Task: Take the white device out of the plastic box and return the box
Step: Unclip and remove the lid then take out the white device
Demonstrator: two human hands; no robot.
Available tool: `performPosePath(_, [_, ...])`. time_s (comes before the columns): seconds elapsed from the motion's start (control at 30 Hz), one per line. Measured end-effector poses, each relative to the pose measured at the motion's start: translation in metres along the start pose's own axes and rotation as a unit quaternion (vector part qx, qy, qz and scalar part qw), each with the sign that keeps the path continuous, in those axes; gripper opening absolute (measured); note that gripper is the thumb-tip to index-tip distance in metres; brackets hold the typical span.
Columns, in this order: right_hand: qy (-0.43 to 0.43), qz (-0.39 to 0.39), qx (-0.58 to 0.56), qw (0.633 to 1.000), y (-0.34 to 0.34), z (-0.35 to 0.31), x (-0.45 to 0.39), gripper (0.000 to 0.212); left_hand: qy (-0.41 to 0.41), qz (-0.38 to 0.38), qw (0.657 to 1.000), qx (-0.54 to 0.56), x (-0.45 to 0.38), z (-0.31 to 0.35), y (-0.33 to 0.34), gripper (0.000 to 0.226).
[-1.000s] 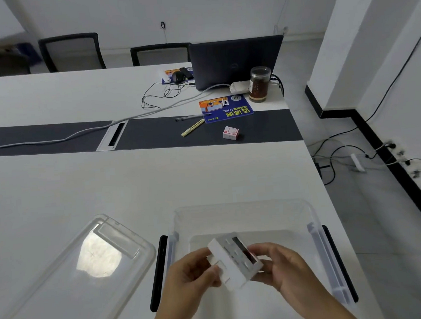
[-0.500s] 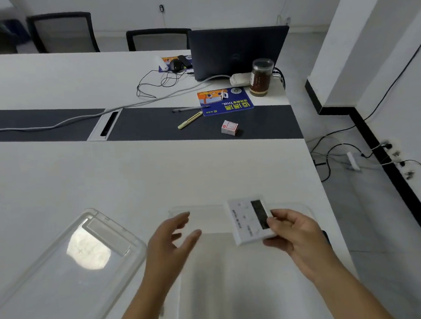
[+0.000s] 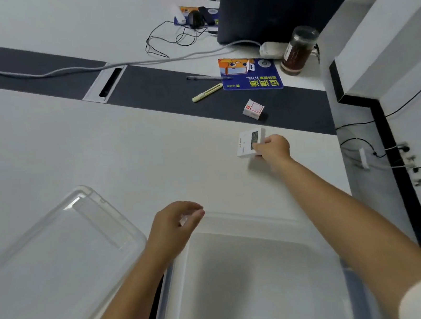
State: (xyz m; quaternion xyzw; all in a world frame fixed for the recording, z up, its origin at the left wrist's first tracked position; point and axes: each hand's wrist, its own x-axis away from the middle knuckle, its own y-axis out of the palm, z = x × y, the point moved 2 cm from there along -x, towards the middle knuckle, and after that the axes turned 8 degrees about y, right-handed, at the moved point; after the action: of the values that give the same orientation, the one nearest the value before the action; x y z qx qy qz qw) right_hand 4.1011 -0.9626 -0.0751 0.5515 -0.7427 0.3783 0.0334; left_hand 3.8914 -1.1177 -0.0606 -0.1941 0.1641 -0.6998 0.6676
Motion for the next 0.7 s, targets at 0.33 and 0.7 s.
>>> performPosePath(0.33, [0.005, 0.066, 0.013, 0.998, 0.043, -0.01, -0.051, 0.03, -0.018, 0.014, 0.998, 0.062, -0.001, -0.007, 0.0, 0.023])
performPosePath(0.7, [-0.078, 0.078, 0.102, 0.989, 0.035, -0.025, 0.003, 0.042, 0.044, 0.033, 0.998, 0.031, 0.005, -0.003, -0.006, 0.021])
